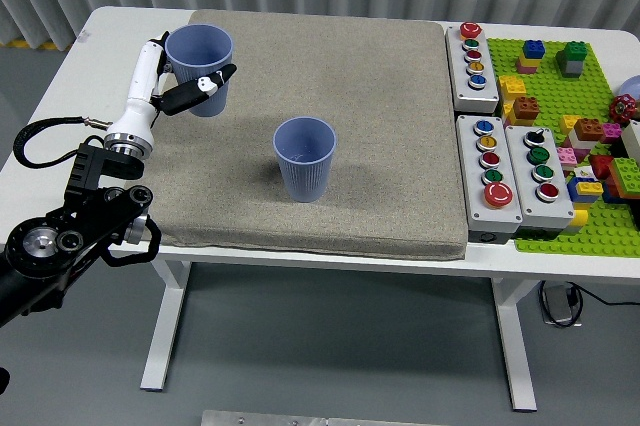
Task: Pick cup pour cup place
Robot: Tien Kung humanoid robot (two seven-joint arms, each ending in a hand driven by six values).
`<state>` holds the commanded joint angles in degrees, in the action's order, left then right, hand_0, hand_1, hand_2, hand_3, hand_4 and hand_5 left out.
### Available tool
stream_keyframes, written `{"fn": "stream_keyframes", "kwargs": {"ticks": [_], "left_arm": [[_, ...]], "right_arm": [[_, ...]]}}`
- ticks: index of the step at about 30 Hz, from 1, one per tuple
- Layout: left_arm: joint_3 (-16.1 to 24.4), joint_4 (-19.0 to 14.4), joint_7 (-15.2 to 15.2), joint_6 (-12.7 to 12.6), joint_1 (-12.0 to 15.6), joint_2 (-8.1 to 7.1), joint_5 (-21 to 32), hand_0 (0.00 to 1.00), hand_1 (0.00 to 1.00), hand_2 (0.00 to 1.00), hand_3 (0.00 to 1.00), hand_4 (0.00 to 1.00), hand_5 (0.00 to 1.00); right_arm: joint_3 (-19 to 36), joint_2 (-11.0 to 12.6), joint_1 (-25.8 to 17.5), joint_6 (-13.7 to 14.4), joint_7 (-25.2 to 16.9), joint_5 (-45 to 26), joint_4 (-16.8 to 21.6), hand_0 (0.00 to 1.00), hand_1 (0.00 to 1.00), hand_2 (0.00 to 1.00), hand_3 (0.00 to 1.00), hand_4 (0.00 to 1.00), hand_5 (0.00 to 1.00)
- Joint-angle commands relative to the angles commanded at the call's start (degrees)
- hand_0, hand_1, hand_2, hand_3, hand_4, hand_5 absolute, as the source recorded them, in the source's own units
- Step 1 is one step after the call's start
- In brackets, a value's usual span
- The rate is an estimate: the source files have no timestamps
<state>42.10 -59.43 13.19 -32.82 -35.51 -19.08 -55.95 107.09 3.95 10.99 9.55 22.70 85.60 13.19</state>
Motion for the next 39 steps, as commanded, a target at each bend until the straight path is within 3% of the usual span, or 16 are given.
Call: {"fn": "stream_keyframes", "kwargs": {"ticks": [6,13,19,30,39], "left_arm": [[-0.67,3.32,1.28,1.96,-1.04,0.61,9.16,0.468,0.506,0.535,0.515,0.661,0.044],[-0.98,4.41,2.04,1.0,-1.69,1.74,10.05,0.475,0.509,0.535,0.516,0.657,0.04],[-1.21,5.87,5.12,-0.45,-1.3,3.18,7.93,0.476,0.516,0.536,0.516,0.658,0.046],[-1.74,10.79,11.5,1.42,-0.97,6.29,12.93,0.481,0.521,0.542,0.514,0.684,0.091],[-4.31,15.26,12.46,1.36,-1.7,7.59,14.14,0.505,0.539,0.579,0.52,0.693,0.102]], "right_arm": [[0.01,0.0,0.24,0.04,0.03,-0.07,0.01,0.695,0.669,0.609,0.612,0.002,0.314],[-0.03,-0.03,0.55,0.0,-0.01,-0.08,0.0,0.695,0.669,0.609,0.612,0.002,0.314],[0.05,-0.15,0.6,-0.01,0.08,0.18,0.01,0.695,0.669,0.609,0.612,0.002,0.314],[0.31,-0.16,0.71,-0.08,0.14,0.66,0.03,0.695,0.669,0.609,0.612,0.002,0.317],[0.28,-0.16,0.54,-0.09,0.16,0.8,0.05,0.695,0.669,0.609,0.611,0.002,0.317]]}}
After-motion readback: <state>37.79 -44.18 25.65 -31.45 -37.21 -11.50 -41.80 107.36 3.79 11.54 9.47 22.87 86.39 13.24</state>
